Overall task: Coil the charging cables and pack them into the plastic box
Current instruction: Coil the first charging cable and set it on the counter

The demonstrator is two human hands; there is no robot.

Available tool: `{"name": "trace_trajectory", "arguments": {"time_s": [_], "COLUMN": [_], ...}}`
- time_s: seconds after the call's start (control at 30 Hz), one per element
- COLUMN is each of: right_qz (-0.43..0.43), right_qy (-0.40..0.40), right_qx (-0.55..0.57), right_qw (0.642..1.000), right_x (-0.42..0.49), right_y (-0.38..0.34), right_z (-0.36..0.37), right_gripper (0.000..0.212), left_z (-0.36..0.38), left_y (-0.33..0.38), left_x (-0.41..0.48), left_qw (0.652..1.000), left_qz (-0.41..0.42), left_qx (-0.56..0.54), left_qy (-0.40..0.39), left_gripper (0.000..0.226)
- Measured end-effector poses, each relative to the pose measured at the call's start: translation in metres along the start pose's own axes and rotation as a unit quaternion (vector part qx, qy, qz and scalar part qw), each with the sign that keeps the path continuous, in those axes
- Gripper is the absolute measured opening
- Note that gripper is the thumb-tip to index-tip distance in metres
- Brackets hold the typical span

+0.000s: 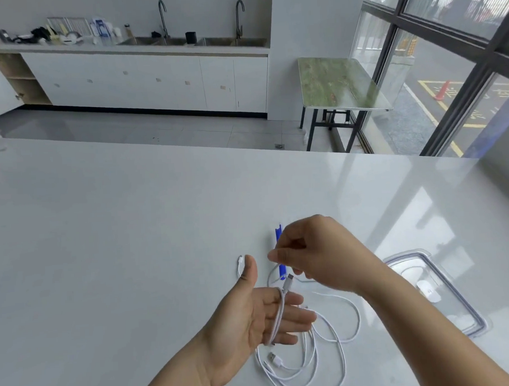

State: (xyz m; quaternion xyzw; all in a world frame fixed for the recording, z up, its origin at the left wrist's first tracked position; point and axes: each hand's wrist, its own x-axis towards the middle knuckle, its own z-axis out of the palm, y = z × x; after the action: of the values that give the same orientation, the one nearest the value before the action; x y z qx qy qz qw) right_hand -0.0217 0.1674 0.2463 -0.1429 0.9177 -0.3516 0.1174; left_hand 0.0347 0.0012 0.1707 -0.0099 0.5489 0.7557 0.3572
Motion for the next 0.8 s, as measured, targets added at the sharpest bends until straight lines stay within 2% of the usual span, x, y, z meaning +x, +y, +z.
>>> {"name": "trace_trajectory", "arguments": {"time_s": [0.07, 0.17, 0.23, 0.33, 0.43, 0.5, 0.57, 0.63, 0.73, 0.8], "right_qz": [-0.017, -0.031, -0.043, -0.041, -0.043, -0.024, -0.010, -0.006, 0.006, 0.008], "right_qy": [0.020, 0.040, 0.068, 0.123, 0.117, 0.048, -0.050, -0.113, -0.112, -0.088], "right_qx": [-0.005, -0.017, 0.003, 0.099, 0.158, 0.174, 0.152, 0.117, 0.017, -0.054], "right_qw": [1.000, 0.999, 0.997, 0.987, 0.980, 0.983, 0.987, 0.987, 0.994, 0.995], "right_x": [-0.016, -0.042, -0.053, -0.067, -0.077, -0.078, -0.072, -0.060, -0.033, -0.014], "right_y": [-0.008, -0.009, -0.003, 0.014, 0.032, 0.046, 0.060, 0.071, 0.082, 0.079], "right_z": [0.008, 0.032, 0.050, 0.072, 0.089, 0.096, 0.100, 0.096, 0.075, 0.051], "right_gripper": [0.002, 0.021, 0.019, 0.010, 0.005, 0.012, 0.007, 0.016, 0.024, 0.015], "left_z": [0.001, 0.001, 0.000, 0.000, -0.003, -0.004, -0.005, -0.004, 0.001, 0.004], "left_y": [-0.001, 0.003, 0.010, 0.024, 0.033, 0.036, 0.037, 0.038, 0.037, 0.034], "left_x": [0.001, 0.001, -0.001, -0.007, -0.011, -0.014, -0.017, -0.019, -0.022, -0.022], "left_qw": [0.997, 0.971, 0.954, 0.939, 0.934, 0.932, 0.934, 0.940, 0.959, 0.975], "left_qz": [0.022, 0.082, 0.111, 0.137, 0.159, 0.171, 0.179, 0.179, 0.167, 0.144], "left_qx": [-0.066, -0.217, -0.274, -0.310, -0.320, -0.320, -0.308, -0.285, -0.215, -0.153], "left_qy": [0.031, 0.057, 0.057, 0.050, 0.026, 0.003, -0.026, -0.054, -0.078, -0.078], "left_gripper": [0.100, 0.095, 0.098, 0.100, 0.101, 0.101, 0.102, 0.105, 0.108, 0.111]}}
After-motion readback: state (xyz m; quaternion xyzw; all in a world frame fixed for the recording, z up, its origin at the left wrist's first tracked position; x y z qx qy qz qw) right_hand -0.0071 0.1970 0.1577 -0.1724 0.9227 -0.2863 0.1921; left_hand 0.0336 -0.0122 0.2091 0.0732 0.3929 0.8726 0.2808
